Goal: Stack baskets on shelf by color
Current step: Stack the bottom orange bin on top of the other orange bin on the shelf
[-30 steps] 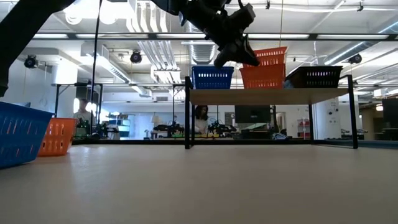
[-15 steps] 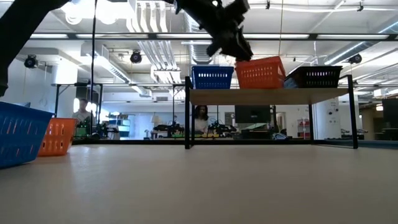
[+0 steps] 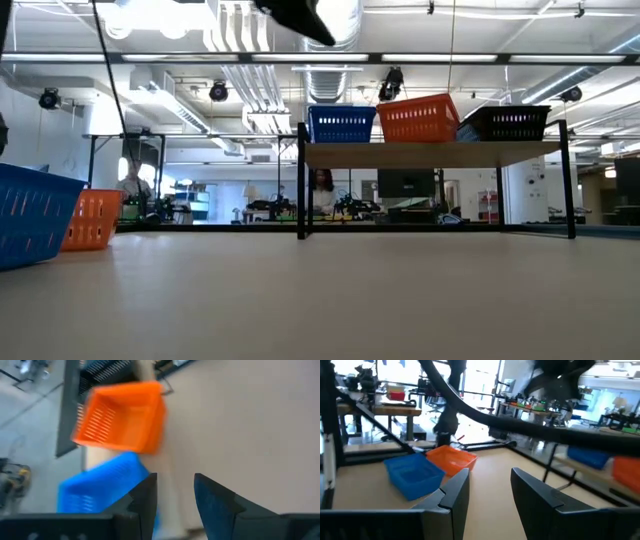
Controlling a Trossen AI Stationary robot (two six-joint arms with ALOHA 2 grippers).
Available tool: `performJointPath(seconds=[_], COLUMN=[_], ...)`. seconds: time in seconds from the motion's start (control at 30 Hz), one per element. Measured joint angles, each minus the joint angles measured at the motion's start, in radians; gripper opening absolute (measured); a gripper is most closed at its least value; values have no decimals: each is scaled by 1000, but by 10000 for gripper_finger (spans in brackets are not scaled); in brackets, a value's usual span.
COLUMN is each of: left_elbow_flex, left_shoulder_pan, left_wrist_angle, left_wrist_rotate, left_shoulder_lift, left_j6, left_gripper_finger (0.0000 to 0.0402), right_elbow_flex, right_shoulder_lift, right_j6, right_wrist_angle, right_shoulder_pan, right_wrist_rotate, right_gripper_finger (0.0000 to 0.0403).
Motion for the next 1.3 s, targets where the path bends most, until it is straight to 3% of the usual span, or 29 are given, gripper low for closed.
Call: performJointPath(seconds=[0.17,0.43,0.6,0.8,0.87,0.97,1.03,1.1,1.17,1.3], left_elbow_flex=[-359,-802,-963,-1031,-1034,-1032,-1032,-1033,-1034,-1033], left_shoulder_pan=[-86,-322,-455,-543,-553,-559,-560,-560,-560,-560], left_wrist_angle=[217,634,854,947,948,949,951,955,957,965], left_wrist_rotate=[-11,-35,-140,-265,-277,-279,-279,-279,-279,-279], left_shoulder_lift=[-191,-424,-474,-473,-464,-451,-441,-432,-420,-386], left_j6=[-95,-313,-397,-455,-482,-506,-506,-506,-507,-508], left_gripper_finger=[114,114,114,114,114,114,114,114,114,114], right_elbow_flex=[-113,-176,-201,-265,-296,-326,-314,-261,-186,63], right_shoulder_lift=[-186,-503,-597,-534,-486,-427,-408,-408,-434,-470], right_j6=[-56,-345,-398,-227,-55,279,394,426,433,585], right_wrist_angle=[-1,-1,-27,-82,-148,-335,-444,-561,-755,-1338], right_shoulder_pan=[-39,-152,-197,-205,-213,-285,-374,-455,-529,-709], right_wrist_rotate=[-2,-1,-1,-21,-140,-567,-812,-879,-868,-899], right_gripper_finger=[137,137,137,137,137,137,137,137,137,137])
